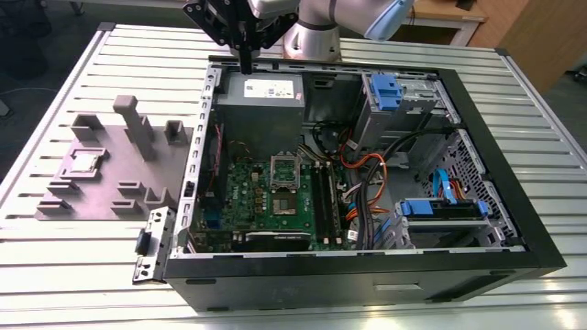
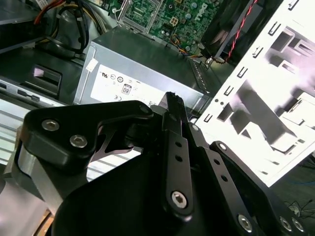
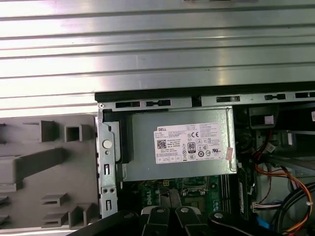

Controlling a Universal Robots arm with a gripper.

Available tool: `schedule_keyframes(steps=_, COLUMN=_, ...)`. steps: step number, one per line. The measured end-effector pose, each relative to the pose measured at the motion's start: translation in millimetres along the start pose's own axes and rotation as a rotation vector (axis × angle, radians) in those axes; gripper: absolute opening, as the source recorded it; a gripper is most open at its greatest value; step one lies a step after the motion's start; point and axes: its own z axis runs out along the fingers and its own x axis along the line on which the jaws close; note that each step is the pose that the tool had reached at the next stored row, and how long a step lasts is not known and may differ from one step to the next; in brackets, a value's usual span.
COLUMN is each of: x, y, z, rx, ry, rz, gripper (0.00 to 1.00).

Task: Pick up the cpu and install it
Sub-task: 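Reach for the cpu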

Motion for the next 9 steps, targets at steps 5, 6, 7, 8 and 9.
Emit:
schedule_keyframes(steps=5, x=3.7, y=-0.3, z=-0.1, rx=0.0000, ry=0.0000, rz=0.000, gripper=0.11)
schedule_keyframes(steps=6, x=4.6, y=-0.4, z=-0.1, rx=0.0000, ry=0.0000, rz=0.000, gripper=0.11)
schedule_keyframes(steps=7, x=5.6, y=-0.4, z=-0.2, rx=0.0000, ry=0.0000, rz=0.000, gripper=0.11)
schedule_keyframes(steps=8, x=6.4, y=-0.5, z=-0.2, rx=0.0000, ry=0.0000, rz=0.000, gripper=0.11)
schedule_keyframes(steps=9, x=7.3, y=-0.6, z=-0.2, rx=-0.0001, ry=-0.0001, rz=0.000, gripper=0.11)
